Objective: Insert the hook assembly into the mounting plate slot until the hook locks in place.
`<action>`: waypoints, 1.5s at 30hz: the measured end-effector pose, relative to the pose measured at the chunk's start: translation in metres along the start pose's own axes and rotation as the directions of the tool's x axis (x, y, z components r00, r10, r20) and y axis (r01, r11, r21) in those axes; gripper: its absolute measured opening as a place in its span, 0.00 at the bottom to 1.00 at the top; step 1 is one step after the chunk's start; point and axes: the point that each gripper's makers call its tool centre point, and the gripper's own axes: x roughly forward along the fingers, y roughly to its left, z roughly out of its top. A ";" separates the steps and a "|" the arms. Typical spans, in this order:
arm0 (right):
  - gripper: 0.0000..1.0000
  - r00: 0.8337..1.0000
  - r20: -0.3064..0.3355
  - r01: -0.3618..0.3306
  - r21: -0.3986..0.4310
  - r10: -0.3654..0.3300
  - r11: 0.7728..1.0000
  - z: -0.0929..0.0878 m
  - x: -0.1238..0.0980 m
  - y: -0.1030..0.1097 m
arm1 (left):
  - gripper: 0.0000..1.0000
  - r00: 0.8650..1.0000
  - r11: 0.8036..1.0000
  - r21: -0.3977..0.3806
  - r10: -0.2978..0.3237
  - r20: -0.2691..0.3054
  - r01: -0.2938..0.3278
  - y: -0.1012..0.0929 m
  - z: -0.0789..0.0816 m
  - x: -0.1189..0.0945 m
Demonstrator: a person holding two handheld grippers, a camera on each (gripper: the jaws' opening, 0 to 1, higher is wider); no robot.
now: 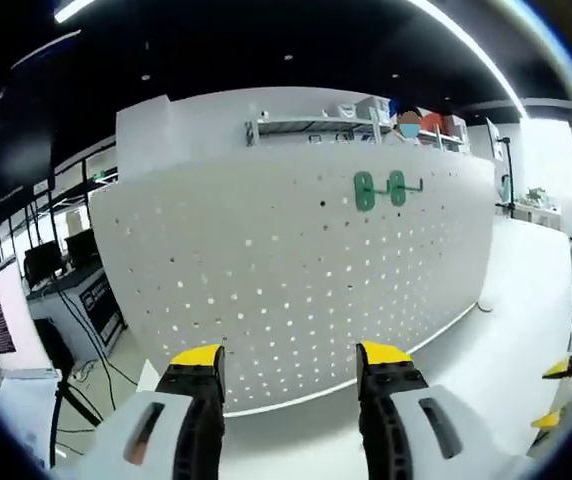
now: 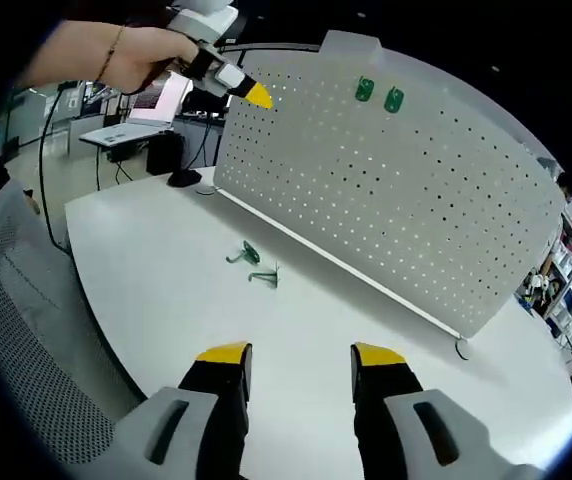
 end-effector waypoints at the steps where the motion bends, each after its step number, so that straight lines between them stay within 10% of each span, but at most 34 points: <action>1: 0.37 1.000 -0.001 0.000 0.000 0.000 1.000 0.000 0.000 0.000 | 0.54 1.000 1.000 -0.002 -0.012 -0.013 0.012 -0.004 -0.007 -0.004; 17: 0.37 0.998 -0.039 -0.040 -0.004 0.040 0.999 -0.005 0.004 0.011 | 0.61 0.960 0.981 -0.102 -0.184 -0.213 0.165 -0.024 -0.108 -0.057; 29: 0.36 0.989 -0.100 -0.106 0.009 0.107 0.994 -0.018 0.009 0.025 | 0.65 0.915 0.944 -0.205 -0.308 -0.261 0.260 -0.068 -0.141 -0.084; 36: 0.33 0.973 -0.130 -0.181 0.078 0.190 0.980 -0.021 0.011 0.039 | 0.65 0.911 0.927 -0.268 -0.329 -0.250 0.261 -0.073 -0.147 -0.091; 39: 0.33 0.960 -0.144 -0.231 0.078 0.240 0.970 -0.023 0.011 0.049 | 0.65 0.901 0.889 -0.374 -0.366 -0.232 0.264 -0.082 -0.152 -0.096; 45: 0.33 0.944 -0.143 -0.285 0.093 0.296 0.954 -0.013 0.022 0.055 | 0.75 0.897 0.893 -0.378 -0.357 -0.261 0.246 -0.081 -0.166 -0.102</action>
